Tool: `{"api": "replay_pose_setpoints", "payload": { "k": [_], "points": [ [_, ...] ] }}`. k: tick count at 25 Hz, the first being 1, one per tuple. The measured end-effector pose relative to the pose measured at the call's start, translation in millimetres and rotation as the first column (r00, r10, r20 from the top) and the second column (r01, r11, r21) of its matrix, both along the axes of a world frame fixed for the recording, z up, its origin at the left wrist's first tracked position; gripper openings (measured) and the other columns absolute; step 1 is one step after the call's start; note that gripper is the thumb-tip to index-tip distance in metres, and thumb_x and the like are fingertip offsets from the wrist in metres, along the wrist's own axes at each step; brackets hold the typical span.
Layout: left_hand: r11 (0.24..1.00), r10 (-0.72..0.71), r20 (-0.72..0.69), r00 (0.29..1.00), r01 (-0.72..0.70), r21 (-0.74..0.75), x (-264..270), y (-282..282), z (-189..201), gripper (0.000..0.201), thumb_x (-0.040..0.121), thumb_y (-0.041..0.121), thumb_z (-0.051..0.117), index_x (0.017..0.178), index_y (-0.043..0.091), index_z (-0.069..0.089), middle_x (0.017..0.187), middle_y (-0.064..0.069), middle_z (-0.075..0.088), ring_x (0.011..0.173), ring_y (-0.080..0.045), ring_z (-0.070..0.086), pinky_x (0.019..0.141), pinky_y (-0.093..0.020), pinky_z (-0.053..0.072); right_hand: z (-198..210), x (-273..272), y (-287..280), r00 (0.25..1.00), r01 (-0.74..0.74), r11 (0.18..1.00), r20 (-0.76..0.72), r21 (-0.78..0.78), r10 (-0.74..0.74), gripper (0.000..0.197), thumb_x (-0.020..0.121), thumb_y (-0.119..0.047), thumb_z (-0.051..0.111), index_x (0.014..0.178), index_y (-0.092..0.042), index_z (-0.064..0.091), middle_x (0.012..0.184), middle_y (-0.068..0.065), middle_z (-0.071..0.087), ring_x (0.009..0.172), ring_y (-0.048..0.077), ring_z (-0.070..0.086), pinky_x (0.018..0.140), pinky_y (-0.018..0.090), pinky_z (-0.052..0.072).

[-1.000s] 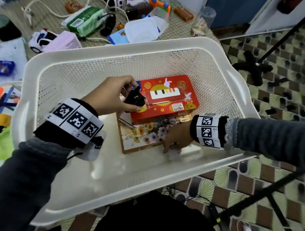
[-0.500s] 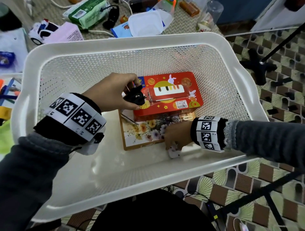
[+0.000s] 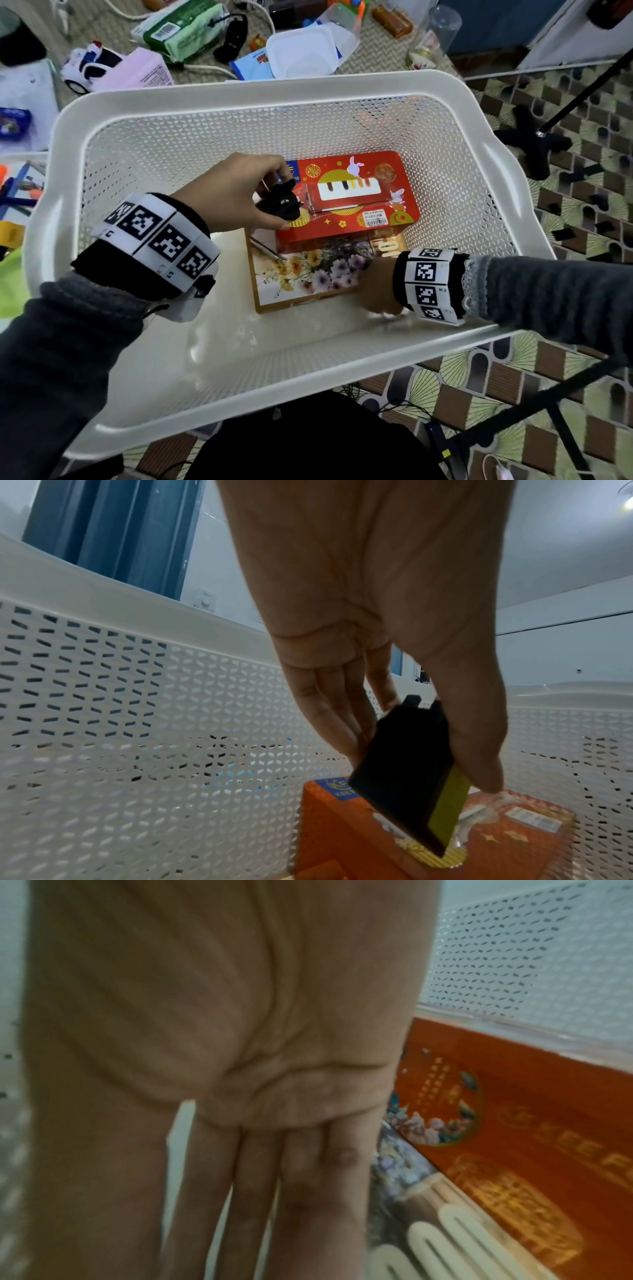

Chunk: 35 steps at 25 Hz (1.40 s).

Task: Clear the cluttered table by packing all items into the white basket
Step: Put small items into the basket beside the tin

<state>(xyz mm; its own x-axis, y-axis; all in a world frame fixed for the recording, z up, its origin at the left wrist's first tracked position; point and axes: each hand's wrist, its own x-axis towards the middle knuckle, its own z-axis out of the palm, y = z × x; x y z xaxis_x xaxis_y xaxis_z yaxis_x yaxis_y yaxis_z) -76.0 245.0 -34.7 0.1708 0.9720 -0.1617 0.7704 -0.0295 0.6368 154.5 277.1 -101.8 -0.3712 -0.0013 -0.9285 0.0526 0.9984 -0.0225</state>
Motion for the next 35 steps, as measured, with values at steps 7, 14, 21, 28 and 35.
{"api": "replay_pose_setpoints", "payload": {
  "k": [7,14,21,28,35],
  "points": [
    [1.0,0.004,0.003,1.0,-0.004,-0.024,8,-1,-4,0.051,0.065,0.023,0.086,0.106,0.021,0.056,0.096,0.003,0.062,0.087,-0.016,0.06,0.069,-0.026,0.048,30,1,25,0.935,0.34,0.924,-0.043,-0.177,-0.353,0.05,0.086,-0.016,0.068,0.133,-0.021,0.053,0.13,0.0,0.057,0.118,0.018,0.053,0.084,0.022,0.04],
    [0.998,-0.057,0.11,0.992,0.058,-0.009,16,-4,-9,0.049,0.063,0.022,0.088,0.101,0.023,0.056,0.094,0.003,0.062,0.085,-0.016,0.062,0.067,-0.023,0.051,75,5,28,0.867,0.426,0.884,-0.192,-0.192,-0.459,0.05,0.08,-0.022,0.074,0.128,-0.02,0.057,0.116,0.001,0.066,0.103,0.017,0.061,0.091,0.03,0.049],
    [0.974,-0.228,0.135,0.964,0.228,0.019,51,5,-7,0.047,0.065,0.024,0.087,0.1,0.027,0.057,0.096,0.011,0.06,0.088,-0.008,0.056,0.073,-0.021,0.046,175,46,19,0.547,0.657,0.745,-0.609,-0.112,-0.574,0.042,0.084,-0.032,0.069,0.124,-0.024,0.058,0.11,-0.006,0.065,0.081,0.006,0.053,0.07,0.015,0.04],
    [0.943,-0.284,0.358,0.889,0.327,-0.063,111,8,-28,0.056,0.066,0.008,0.085,0.113,0.023,0.059,0.099,0.005,0.058,0.086,-0.011,0.058,0.073,-0.025,0.054,149,122,-21,-0.151,0.91,0.268,-0.853,-0.317,-0.499,0.07,0.08,-0.032,0.072,0.14,-0.023,0.037,0.125,0.005,0.045,0.114,0.018,0.047,0.097,0.026,0.037],
    [0.911,-0.332,0.382,0.863,0.399,-0.109,147,3,-70,0.049,0.066,0.004,0.084,0.11,0.011,0.064,0.106,0.005,0.055,0.099,-0.01,0.056,0.084,-0.019,0.051,85,119,-34,-0.685,0.724,-0.088,-0.701,-0.684,-0.198,0.041,0.086,-0.003,0.06,0.125,-0.015,0.055,0.114,0.004,0.064,0.091,0.018,0.061,0.079,0.027,0.048]
  ]
}}
